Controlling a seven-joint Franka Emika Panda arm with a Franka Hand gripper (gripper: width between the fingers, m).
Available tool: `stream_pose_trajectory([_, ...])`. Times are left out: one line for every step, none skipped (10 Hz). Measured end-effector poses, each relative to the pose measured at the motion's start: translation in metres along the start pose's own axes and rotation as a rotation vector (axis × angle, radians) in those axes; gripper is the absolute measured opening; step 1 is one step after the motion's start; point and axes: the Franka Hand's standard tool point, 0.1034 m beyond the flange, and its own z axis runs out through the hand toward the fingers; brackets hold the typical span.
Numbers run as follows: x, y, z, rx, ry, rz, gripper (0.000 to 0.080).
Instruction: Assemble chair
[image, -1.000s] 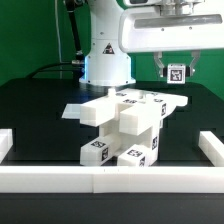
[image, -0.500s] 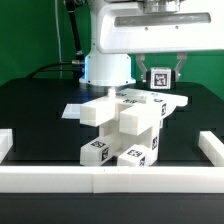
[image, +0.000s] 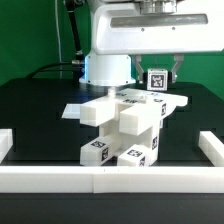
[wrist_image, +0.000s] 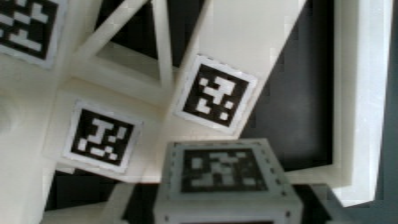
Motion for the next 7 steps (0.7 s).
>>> stream_pose_trajectory([0.0019,0.0017,0.0004,-0.002,0.001,0.002,0.0279])
stream_pose_trajectory([0.002,0.0017,0.001,-0.002,0.001,0.002,0.0279])
stream_pose_trajectory([0.0018,0.0018,0.0018,-0.003,0.0,0.002,0.0279])
stream_pose_trajectory([0.0012,0.0024,0.0032,-0.005,-0.002,0.002,0.0279])
stream_pose_trajectory([0.0005,0.003,0.0052,-0.007,-0.005,0.003,0.0279])
stream_pose_trajectory([0.0003,0.0035,0.0066,-0.009,-0.007,0.003,0.0279])
stream_pose_trajectory([0.0006,0.0037,0.007,-0.01,-0.007,0.004,0.0279])
